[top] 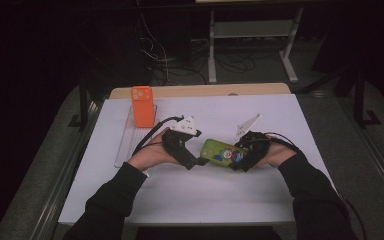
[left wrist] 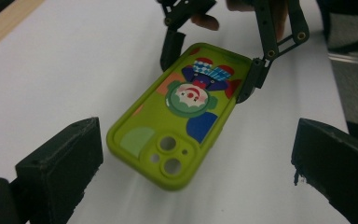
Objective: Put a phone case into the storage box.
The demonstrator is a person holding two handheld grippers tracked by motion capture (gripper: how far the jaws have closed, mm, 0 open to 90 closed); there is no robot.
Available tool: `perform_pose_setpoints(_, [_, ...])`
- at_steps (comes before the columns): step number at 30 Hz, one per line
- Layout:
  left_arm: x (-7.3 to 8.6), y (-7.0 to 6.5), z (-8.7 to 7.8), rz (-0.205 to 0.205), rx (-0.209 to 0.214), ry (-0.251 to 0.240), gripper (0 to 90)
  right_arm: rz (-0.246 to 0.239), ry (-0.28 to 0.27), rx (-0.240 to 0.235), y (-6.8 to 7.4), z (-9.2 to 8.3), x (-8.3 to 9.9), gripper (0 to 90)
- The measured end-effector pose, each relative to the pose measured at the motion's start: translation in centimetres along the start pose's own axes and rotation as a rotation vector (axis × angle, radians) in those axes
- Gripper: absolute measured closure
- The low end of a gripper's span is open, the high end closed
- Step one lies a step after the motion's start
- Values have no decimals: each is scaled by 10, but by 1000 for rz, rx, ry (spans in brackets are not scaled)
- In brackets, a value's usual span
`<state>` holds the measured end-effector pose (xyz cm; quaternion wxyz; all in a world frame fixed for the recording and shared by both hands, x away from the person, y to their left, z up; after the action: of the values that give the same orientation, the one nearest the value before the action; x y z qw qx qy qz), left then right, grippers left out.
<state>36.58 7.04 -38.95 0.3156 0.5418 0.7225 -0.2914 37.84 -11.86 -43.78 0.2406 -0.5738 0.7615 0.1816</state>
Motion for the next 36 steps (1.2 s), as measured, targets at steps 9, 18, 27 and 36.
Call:
perform_pose_setpoints(9, [6,-9,8,56,62,58,15,-113,9,-67,23,2,-16,152])
perform_pose_setpoints(18, [15,-16,21,108,108,142,16,-179,18,-99,40,3,-29,152])
perform_pose_setpoints(27, [23,-23,31,139,133,215,19,-220,4,-120,48,4,-37,152])
perform_pose_setpoints(36, [26,-27,35,142,141,233,96,-238,3,-118,51,0,-40,152])
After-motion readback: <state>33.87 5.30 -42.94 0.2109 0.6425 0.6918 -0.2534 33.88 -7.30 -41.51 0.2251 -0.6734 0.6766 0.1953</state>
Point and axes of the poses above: each handheld gripper's, and its own axes: z roughly forward along the jaws, x roughly out of its underside, y roughly to its left, the point moved 5 cm from there along z, roughly forward along the jaws, and after that the axes turned 5 degrees about -z, right-handed, at the moved point
